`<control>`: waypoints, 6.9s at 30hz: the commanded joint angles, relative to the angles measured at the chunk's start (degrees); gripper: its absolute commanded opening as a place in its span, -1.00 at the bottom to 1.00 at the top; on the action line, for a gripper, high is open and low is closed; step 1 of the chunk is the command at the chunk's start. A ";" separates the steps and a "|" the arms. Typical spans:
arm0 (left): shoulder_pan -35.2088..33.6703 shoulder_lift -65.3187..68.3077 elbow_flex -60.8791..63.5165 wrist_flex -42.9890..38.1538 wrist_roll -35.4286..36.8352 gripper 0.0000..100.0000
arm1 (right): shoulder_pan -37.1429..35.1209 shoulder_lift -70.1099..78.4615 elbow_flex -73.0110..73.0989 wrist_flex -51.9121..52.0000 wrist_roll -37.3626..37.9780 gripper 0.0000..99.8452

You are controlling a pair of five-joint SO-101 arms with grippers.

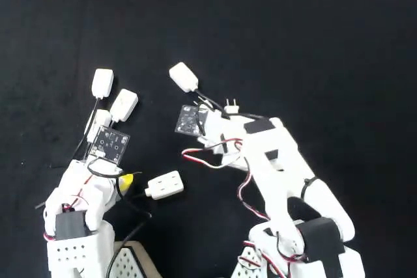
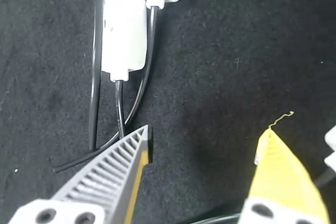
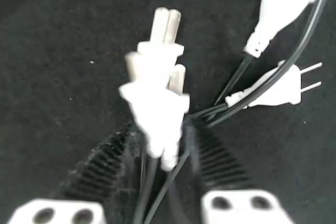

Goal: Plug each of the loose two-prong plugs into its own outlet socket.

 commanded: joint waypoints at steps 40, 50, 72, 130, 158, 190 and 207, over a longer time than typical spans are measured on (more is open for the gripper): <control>1.89 -0.09 0.13 0.35 -0.79 -0.36 | -1.49 -6.64 5.41 -2.20 -92.13 -0.47; 1.80 -0.09 0.22 0.35 -0.79 -0.36 | 3.69 -1.36 2.33 -2.29 -93.27 -0.47; 1.80 -0.09 0.22 0.44 -0.79 -0.36 | 9.49 -1.80 0.04 1.58 -90.37 -0.96; 1.89 -0.09 0.31 0.35 -0.79 -0.36 | 9.67 -1.54 -3.82 -1.32 -81.05 -0.98; 1.89 -0.09 0.31 0.35 -0.79 -0.36 | 0.62 -0.31 -7.08 16.18 -65.49 -0.71; 1.89 -0.09 0.31 0.44 -0.79 -0.36 | -1.76 11.03 -5.32 8.53 -61.63 -0.90; 1.89 -0.09 0.31 0.44 -0.79 -0.36 | -2.02 26.24 -18.59 13.80 -71.03 -0.76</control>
